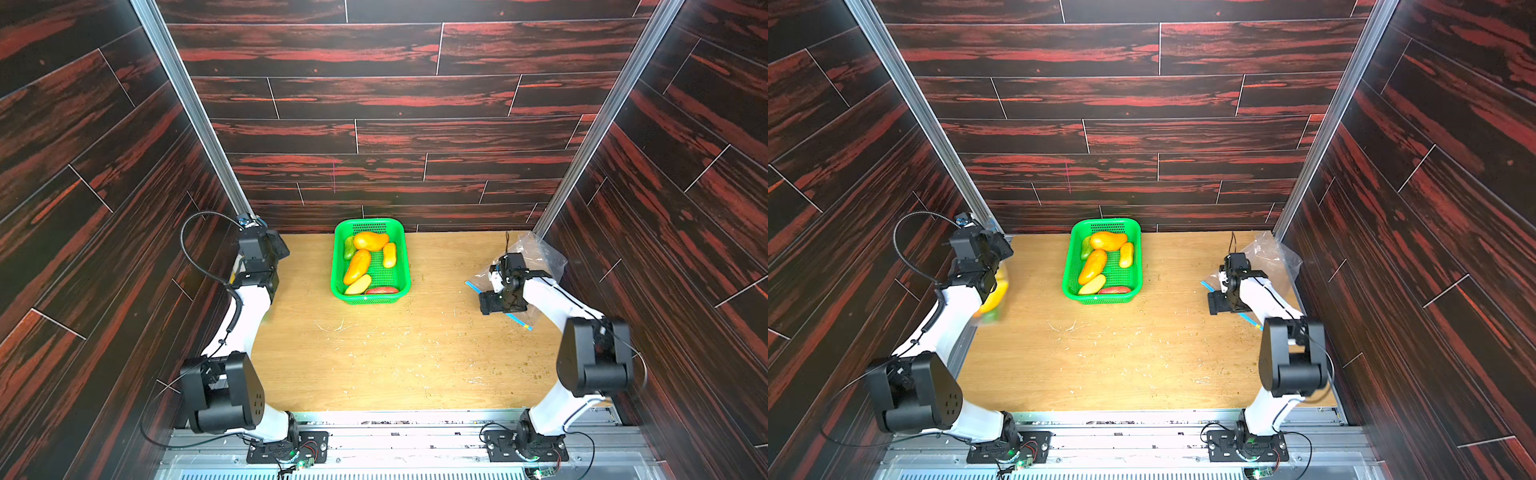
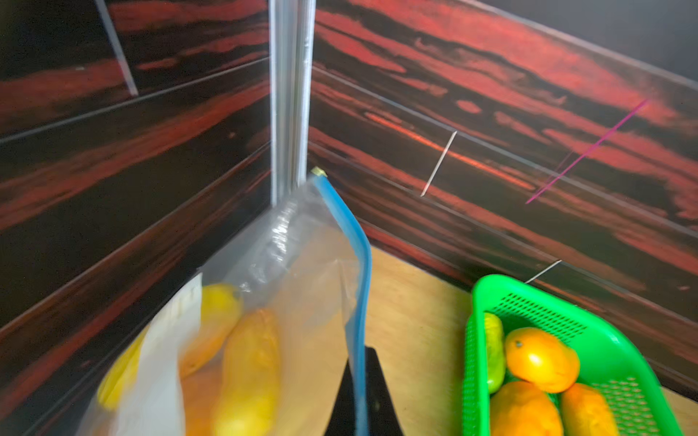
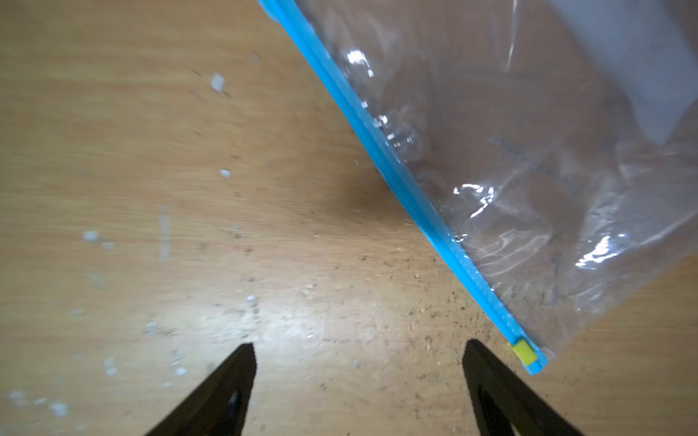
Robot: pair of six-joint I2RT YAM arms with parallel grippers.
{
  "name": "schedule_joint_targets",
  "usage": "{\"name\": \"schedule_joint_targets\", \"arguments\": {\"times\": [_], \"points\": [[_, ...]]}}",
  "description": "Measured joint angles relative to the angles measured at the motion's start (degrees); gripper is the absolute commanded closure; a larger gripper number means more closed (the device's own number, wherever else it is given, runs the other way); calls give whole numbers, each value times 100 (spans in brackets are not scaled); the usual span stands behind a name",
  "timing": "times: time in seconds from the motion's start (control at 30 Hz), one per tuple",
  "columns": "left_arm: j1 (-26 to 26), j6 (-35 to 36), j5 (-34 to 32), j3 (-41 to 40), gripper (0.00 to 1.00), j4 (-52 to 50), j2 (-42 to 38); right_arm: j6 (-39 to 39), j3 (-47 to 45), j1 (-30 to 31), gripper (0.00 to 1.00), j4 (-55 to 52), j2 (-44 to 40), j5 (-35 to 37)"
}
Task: Place the mango in a zip-top bag and seal the zipper
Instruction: Place the zipper food storage bag at the corner of the board.
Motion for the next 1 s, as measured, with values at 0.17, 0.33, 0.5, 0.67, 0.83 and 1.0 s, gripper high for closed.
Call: {"name": "schedule_joint_targets", "arguments": {"times": [0.17,0.33,0.5,0.67,0.83,1.0], "points": [[0,-17,195,243,100,278,-17,-142,-17,-306,20,243,476,57],[0,-22,286,225,100,356,-39,-284,28,-413,20,396,693,57],[-22,-15,492,221,100,376,-26,-439,282,-415,21,514,778,57],[-33,28,507,402,100,396,332,-614,507,-450,23,562,909,76],[-31,42,817,916,88,407,855,-868,516,-557,26,538,927,-4],[-31,-302,1388,901,38,785,981,-1132,516,-627,28,544,979,-87]]}}
